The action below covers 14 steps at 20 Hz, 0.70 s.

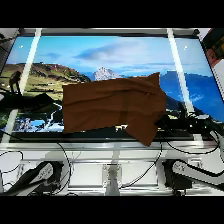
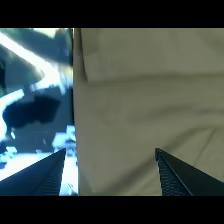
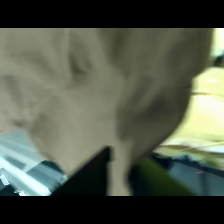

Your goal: Fold the clothes and pants, and hang the long-sleeved shirts on hangers.

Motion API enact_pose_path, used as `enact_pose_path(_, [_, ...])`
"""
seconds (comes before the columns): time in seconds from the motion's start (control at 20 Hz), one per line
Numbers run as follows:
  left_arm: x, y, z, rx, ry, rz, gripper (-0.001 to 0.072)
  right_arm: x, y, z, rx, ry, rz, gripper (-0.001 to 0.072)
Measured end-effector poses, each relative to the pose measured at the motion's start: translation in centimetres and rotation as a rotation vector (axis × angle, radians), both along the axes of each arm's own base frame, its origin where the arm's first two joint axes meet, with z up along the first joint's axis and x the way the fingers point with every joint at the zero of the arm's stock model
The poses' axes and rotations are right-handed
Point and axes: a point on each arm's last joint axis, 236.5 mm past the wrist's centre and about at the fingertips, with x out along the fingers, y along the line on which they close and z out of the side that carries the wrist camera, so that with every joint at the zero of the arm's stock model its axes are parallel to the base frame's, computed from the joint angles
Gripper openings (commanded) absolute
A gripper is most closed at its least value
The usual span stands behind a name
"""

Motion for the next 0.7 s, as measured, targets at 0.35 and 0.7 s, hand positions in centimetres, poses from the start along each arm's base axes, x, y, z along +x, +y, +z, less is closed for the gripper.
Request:
enact_pose_path(0.35, [-5.5,-3.5,-4.6,-0.121,0.136,-0.004,0.0546,-0.1,0.0,-0.1,-0.005,-0.008,0.017,0.0012])
enact_pose_path(0.7, [-11.4,-4.5,-10.0,-0.105,0.236,-0.055,0.0542,0.0,0.3,0.2,0.013,-0.009,0.012,0.0012])
